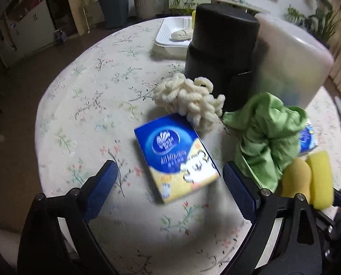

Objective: Organize soft objects
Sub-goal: 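Grasp the blue Vinda tissue pack with the left tool while the right tool grasps the yellow rectangular sponge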

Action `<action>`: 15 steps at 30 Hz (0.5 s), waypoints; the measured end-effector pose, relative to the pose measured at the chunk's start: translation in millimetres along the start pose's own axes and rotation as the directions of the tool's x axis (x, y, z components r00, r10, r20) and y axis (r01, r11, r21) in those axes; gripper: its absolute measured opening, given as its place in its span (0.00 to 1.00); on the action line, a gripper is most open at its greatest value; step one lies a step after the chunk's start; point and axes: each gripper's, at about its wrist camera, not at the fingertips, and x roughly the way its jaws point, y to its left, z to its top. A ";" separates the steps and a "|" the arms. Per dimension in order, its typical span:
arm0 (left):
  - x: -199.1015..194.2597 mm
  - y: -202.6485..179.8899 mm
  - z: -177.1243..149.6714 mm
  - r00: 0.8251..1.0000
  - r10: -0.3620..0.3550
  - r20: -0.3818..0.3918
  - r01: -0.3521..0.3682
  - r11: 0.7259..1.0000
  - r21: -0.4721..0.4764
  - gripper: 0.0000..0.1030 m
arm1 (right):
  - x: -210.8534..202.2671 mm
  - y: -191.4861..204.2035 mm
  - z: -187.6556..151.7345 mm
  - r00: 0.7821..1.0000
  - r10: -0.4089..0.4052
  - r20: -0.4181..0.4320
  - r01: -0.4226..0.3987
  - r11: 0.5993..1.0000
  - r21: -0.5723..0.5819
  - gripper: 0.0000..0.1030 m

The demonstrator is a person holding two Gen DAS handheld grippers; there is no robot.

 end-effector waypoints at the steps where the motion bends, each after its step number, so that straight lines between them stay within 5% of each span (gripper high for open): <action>1: 3.4 -1.5 2.5 1.000 0.021 -0.017 -0.021 1.000 0.010 0.89 | -0.2 -0.6 -0.1 1.000 0.003 0.000 -0.003 1.000 0.003 0.38; 4: 14.9 1.5 6.5 0.997 0.030 -0.075 -0.031 0.999 -0.008 0.71 | -0.3 -1.8 0.1 1.000 0.009 -0.002 -0.009 1.000 0.009 0.38; 7: 18.3 9.5 10.6 0.995 -0.012 -0.099 0.006 0.999 -0.054 0.64 | -0.1 -4.2 0.4 1.000 0.008 -0.006 -0.008 1.000 0.009 0.38; 8: 17.1 10.4 11.1 0.995 -0.012 -0.097 0.007 0.998 -0.056 0.51 | 0.0 -4.6 0.3 1.000 0.010 -0.009 -0.009 1.000 0.009 0.38; 15: 5.1 12.6 -5.7 0.996 -0.043 -0.080 0.040 0.998 -0.051 0.49 | -2.9 -4.7 0.3 1.000 0.007 0.000 -0.007 1.000 0.012 0.36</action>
